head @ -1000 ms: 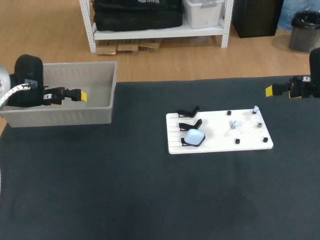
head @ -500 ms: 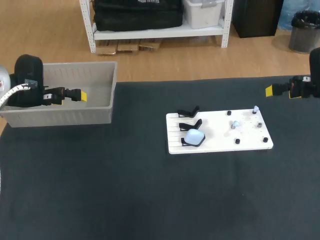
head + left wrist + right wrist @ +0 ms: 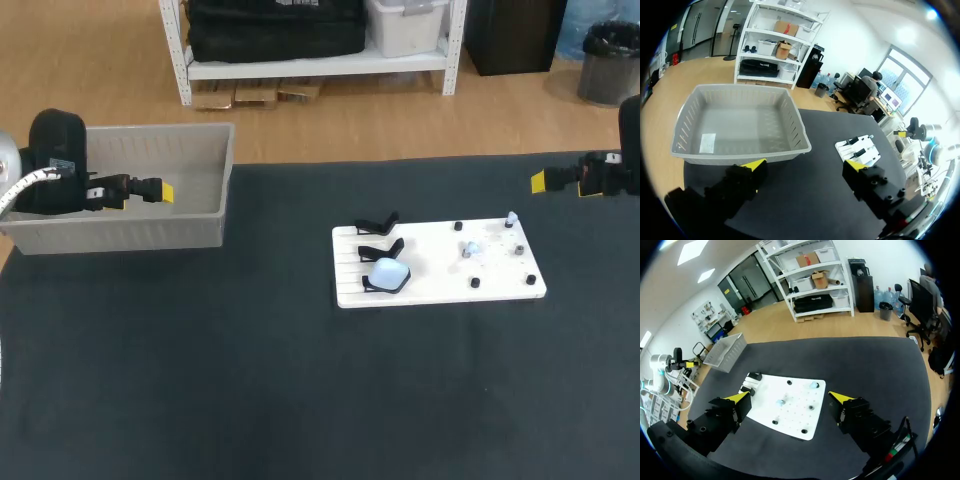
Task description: Pick up each earbud case from the left stands, insert the matching earbuds, close the lid, and place the case in the box.
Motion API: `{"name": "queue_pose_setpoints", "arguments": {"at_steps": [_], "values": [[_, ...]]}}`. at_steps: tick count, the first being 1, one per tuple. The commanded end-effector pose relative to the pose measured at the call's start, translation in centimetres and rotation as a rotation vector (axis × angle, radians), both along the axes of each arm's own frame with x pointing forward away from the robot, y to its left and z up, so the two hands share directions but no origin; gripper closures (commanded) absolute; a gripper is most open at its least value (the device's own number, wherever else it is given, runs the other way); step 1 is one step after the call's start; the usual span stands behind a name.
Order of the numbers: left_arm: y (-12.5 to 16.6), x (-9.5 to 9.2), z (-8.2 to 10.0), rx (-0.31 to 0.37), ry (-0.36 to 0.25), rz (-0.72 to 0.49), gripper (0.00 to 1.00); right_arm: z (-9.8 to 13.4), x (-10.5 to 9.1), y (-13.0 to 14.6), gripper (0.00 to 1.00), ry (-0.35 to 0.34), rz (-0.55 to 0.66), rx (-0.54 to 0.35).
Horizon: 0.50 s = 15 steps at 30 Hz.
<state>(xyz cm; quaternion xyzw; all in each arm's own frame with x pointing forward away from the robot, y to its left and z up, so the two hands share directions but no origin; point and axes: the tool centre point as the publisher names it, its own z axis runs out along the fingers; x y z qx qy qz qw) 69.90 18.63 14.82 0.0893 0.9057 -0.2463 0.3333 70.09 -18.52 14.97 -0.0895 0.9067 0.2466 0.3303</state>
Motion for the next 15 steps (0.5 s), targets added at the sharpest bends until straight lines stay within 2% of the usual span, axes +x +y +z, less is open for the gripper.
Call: {"name": "queue_pose_setpoints", "arguments": {"at_steps": [1, 6, 12, 15], "values": [[-0.1, 0.2, 0.7, 0.006, -0.005, -0.042, 0.00, 0.0, 0.0, 0.0, 0.00, 0.001, 0.000, -0.001], [-1.1, -0.1, 2.7, -0.049, -0.045, -0.176, 0.00, 0.0, 0.0, 0.0, 0.00, 0.001, 0.000, -0.001], [-3.8, -1.6, 4.6, -0.005, -0.148, -0.389, 0.00, 0.0, 0.0, 0.0, 0.00, 0.001, 0.000, -0.001], [-5.1, -2.4, 5.2, -0.006, -0.191, -0.482, 0.00, 0.0, 0.0, 0.0, 0.00, 0.001, 0.000, -0.001]]}}
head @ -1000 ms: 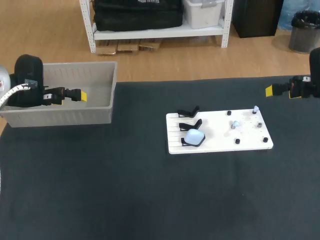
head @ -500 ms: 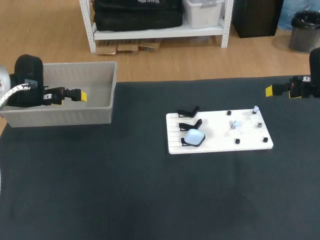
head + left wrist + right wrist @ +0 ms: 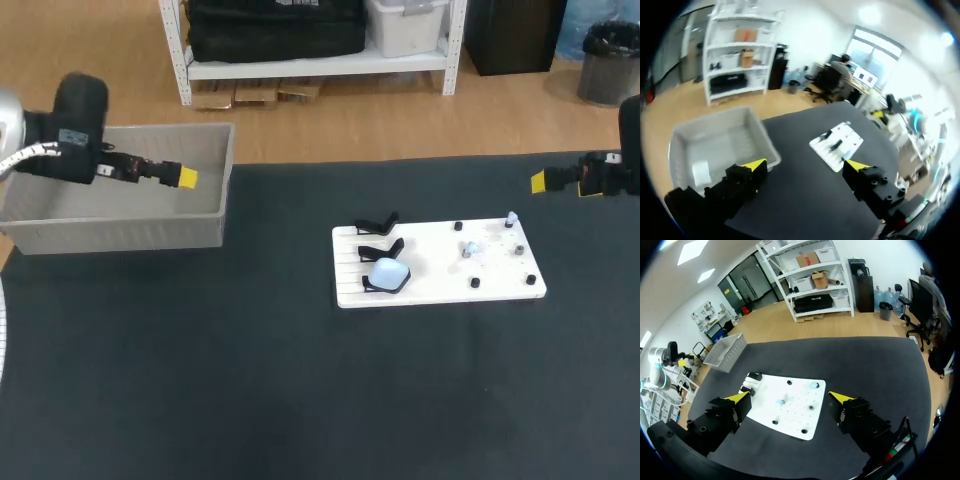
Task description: Pick up each earbud case from the left stands, insert the matching earbuds, close the lid, and place the case in the box.
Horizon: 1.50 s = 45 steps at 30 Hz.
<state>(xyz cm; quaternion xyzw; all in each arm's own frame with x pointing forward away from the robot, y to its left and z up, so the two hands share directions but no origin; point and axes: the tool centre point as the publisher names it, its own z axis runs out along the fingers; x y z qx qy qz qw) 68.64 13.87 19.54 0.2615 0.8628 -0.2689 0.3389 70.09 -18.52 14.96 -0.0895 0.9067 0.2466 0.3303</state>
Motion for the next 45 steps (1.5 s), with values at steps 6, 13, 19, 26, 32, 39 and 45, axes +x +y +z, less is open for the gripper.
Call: {"name": "queue_pose_setpoints", "arguments": {"at_steps": [6, 13, 19, 26, 32, 39, 45], "values": [[-2.1, -1.7, 0.9, -0.085, -0.112, -0.291, 0.00, 0.0, 0.0, 0.0, 0.00, 0.001, 0.000, -0.001], [-4.9, -2.0, -0.2, -0.085, -0.197, -0.435, 0.00, 0.0, 0.0, 0.0, 0.00, 0.001, 0.000, -0.001], [-7.5, -2.3, -1.8, -0.114, -0.205, -0.565, 0.00, 0.0, 0.0, 0.0, 0.00, 0.001, 0.000, -0.001], [-10.6, -3.3, -3.1, -0.109, -0.247, -0.685, 0.00, 0.0, 0.0, 0.0, 0.00, 0.001, 0.000, -0.001], [-12.9, -4.4, -4.6, -0.096, -0.251, -0.740, 0.00, 0.0, 0.0, 0.0, 0.00, 0.001, 0.000, -0.001], [-15.0, -4.7, -6.9, -0.074, -0.241, -0.764, 0.00, 0.0, 0.0, 0.0, 0.00, 0.001, 0.000, -0.001], [-17.0, -5.3, -9.0, -0.079, -0.243, -0.771, 0.00, 0.0, 0.0, 0.0, 0.00, 0.001, 0.000, -0.001]]}}
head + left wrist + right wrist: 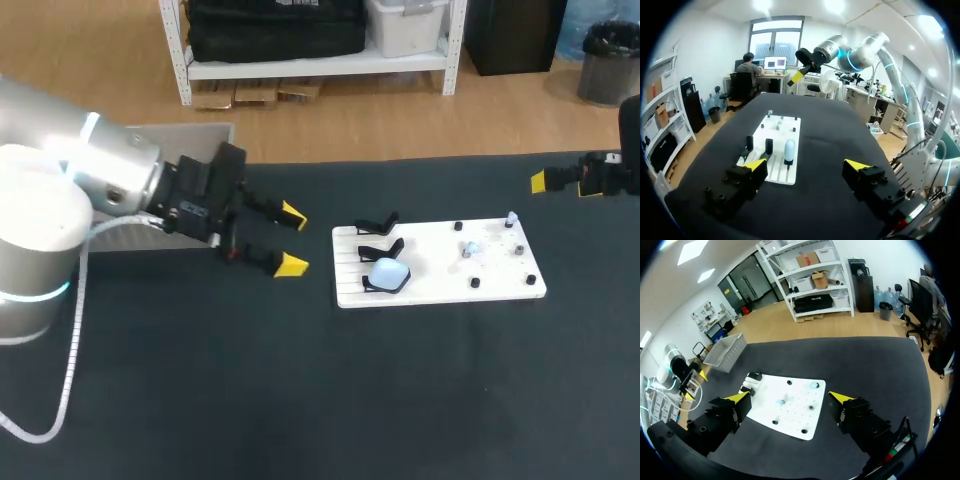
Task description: Pick up each earbud case from the left stands, insert the matching earbuds, close the lid, and place the case in the box.
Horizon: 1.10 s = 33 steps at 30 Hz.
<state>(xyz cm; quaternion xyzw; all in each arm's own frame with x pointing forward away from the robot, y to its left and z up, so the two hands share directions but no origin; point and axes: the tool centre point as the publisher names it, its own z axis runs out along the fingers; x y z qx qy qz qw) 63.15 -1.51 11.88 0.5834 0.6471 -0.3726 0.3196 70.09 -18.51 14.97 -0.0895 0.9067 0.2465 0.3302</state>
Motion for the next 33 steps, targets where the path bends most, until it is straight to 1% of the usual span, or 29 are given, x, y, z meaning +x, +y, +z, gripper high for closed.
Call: {"name": "queue_pose_setpoints", "arguments": {"at_steps": [1, 5, 7, 8, 10, 11, 12, 13, 14, 16, 18, 19, 20, 22, 23, 25, 29, 33], "values": [[-1.8, 0.0, -1.5, -0.014, -0.004, -0.004, 0.00, 0.0, 0.0, 0.0, 0.00, 0.000, 0.001, -0.001], [-2.9, -0.4, -2.4, -0.024, -0.001, -0.010, 0.00, 0.0, 0.0, 0.0, 0.00, 0.000, 0.001, -0.001], [-3.3, -0.6, -2.9, -0.029, -0.005, -0.014, 0.07, 0.0, 0.0, 0.0, 0.00, 0.000, 0.001, -0.001], [-3.6, -0.7, -3.2, -0.036, -0.018, -0.017, 0.09, 0.0, 0.0, 0.0, 0.00, 0.000, 0.001, -0.001], [-3.9, -0.7, -3.9, -0.035, -0.019, -0.024, 0.09, 0.0, 0.0, 0.0, 0.00, 0.000, 0.001, -0.001], [-4.0, -0.6, -4.3, -0.035, -0.016, -0.025, 0.13, 0.0, 0.0, 0.0, 0.00, 0.000, 0.001, -0.001], [-4.2, -0.6, -4.6, -0.040, -0.015, -0.032, 0.15, 0.0, 0.0, 0.0, 0.00, 0.000, 0.001, -0.001], [-4.3, -0.6, -4.8, -0.043, -0.017, -0.034, 0.28, 0.0, 0.0, 0.0, 0.00, 0.000, 0.001, -0.001], [-4.4, -0.6, -5.1, -0.044, -0.017, -0.035, 0.38, 0.0, 0.0, 0.0, 0.00, 0.000, 0.001, -0.001], [-4.6, -0.4, -5.5, -0.046, -0.019, -0.035, 0.36, 0.0, 0.0, 0.0, 0.00, 0.000, 0.001, -0.001], [-4.9, -0.2, -5.9, -0.048, -0.017, -0.035, 0.31, 0.0, 0.0, 0.0, 0.00, 0.000, 0.001, -0.001], [-5.0, -0.1, -6.0, -0.049, -0.016, -0.035, 0.39, 0.0, 0.0, 0.0, 0.00, 0.000, 0.001, -0.001], [-5.1, 0.0, -6.1, -0.052, -0.016, -0.035, 0.44, 0.0, 0.0, 0.0, 0.00, 0.000, 0.001, -0.001], [-5.3, 0.3, -6.4, -0.054, -0.022, -0.034, 0.51, 0.0, 0.0, 0.0, 0.00, 0.000, 0.001, -0.001], [-5.4, 0.4, -6.4, -0.056, -0.025, -0.033, 0.50, 0.0, 0.0, 0.0, 0.00, 0.000, 0.001, -0.001], [-5.6, 0.9, -6.6, -0.059, -0.038, -0.022, 0.44, 0.0, 0.0, 0.0, 0.00, 0.000, 0.001, -0.001], [-5.8, 1.6, -6.9, -0.060, -0.038, -0.018, 0.45, 0.0, 0.0, 0.0, 0.00, 0.000, 0.001, -0.001], [-6.1, 1.9, -7.2, -0.058, -0.039, -0.021, 0.42, 0.0, 0.0, 0.0, 0.00, 0.000, 0.001, -0.001]]}}
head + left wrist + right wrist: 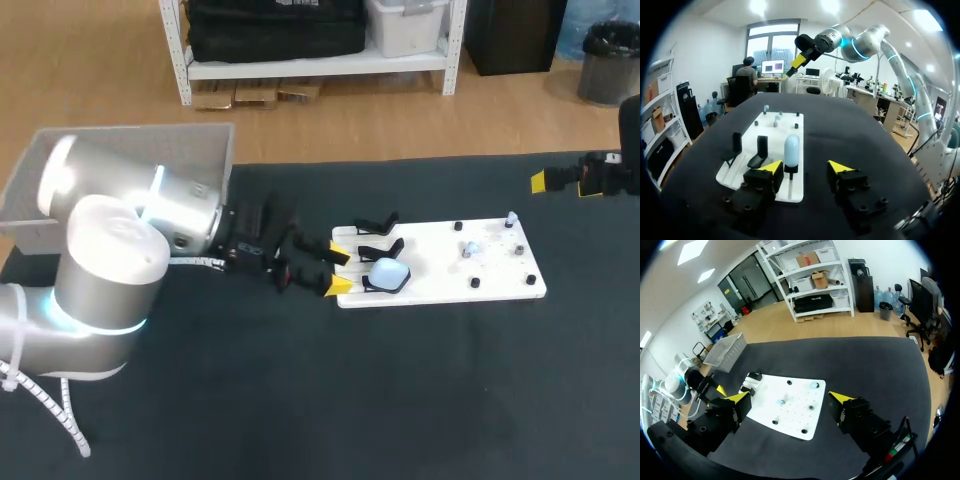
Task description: Pick up each earbud case from the left stands, insert the matching earbuds, close the lid, and place the case in the box.
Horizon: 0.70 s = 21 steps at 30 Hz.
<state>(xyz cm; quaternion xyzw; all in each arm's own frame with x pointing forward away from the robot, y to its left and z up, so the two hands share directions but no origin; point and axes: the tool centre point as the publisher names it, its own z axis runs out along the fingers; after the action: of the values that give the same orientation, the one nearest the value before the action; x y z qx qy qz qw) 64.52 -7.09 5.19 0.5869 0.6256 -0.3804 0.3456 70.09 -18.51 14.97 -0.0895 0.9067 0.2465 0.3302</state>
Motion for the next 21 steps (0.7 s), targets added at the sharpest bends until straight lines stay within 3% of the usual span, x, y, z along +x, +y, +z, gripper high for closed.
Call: {"name": "queue_pose_setpoints", "arguments": {"at_steps": [1, 6, 13, 21], "values": [[-0.6, 0.6, -0.6, -0.004, 0.002, -0.007, 0.42, 0.0, 0.0, 0.0, 0.00, 0.000, 0.001, -0.001], [-1.2, 0.8, -1.0, -0.009, -0.008, -0.013, 0.41, 0.0, 0.0, 0.0, 0.00, 0.000, 0.001, -0.001], [-1.9, 1.6, -1.4, -0.009, -0.016, -0.020, 0.49, 0.0, 0.0, 0.0, 0.00, 0.000, 0.001, -0.001], [-2.6, 1.8, -2.0, -0.013, 0.002, -0.028, 0.49, 0.0, 0.0, 0.0, 0.00, 0.000, 0.001, -0.001]]}}
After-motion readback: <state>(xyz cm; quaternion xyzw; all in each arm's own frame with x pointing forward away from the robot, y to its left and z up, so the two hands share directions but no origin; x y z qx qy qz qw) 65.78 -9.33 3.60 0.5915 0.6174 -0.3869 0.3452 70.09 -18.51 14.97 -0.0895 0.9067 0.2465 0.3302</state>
